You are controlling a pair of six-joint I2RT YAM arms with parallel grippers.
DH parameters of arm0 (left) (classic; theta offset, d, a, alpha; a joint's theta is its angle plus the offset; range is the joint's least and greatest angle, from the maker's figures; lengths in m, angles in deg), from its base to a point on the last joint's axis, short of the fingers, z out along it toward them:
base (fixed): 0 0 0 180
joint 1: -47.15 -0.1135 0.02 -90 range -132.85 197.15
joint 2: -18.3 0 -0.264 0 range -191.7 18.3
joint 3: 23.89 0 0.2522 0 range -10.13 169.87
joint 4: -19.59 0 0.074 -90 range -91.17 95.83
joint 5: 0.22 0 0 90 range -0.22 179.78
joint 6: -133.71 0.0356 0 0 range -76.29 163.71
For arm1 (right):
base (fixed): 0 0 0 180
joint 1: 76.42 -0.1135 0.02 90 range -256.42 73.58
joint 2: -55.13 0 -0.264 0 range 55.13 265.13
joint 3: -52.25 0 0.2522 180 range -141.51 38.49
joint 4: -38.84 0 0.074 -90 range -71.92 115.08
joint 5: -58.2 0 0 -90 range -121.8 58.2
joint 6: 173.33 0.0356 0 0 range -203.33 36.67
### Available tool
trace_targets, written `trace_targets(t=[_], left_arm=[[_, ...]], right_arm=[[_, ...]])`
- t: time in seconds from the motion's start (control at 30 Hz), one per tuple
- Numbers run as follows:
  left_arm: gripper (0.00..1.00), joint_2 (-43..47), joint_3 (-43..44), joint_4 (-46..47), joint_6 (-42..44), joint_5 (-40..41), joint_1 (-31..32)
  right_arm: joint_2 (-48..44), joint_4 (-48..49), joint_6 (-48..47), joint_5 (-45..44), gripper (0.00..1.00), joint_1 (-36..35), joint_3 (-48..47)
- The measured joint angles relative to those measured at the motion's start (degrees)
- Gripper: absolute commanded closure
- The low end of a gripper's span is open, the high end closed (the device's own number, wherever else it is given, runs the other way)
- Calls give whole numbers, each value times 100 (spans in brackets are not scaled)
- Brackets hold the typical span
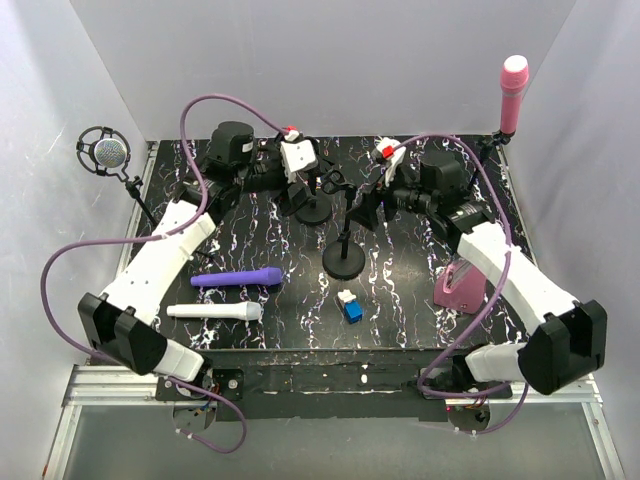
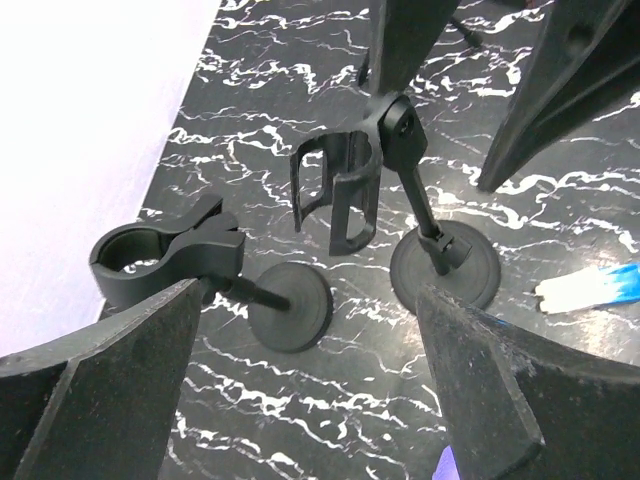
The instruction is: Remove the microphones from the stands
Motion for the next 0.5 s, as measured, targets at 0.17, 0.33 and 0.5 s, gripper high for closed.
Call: trace_targets(t=[0.17, 0.33, 0.5], left_arm=[[13, -334, 111, 83, -341, -260, 0], [13, -529, 131, 208, -452, -365, 39], [17, -791, 343, 468, -680, -457, 190]], right_arm=[[437, 269, 48, 122, 33, -79, -120], [822, 267, -146, 442, 58, -81, -538], [1196, -157, -726, 1220, 78, -26, -1163]])
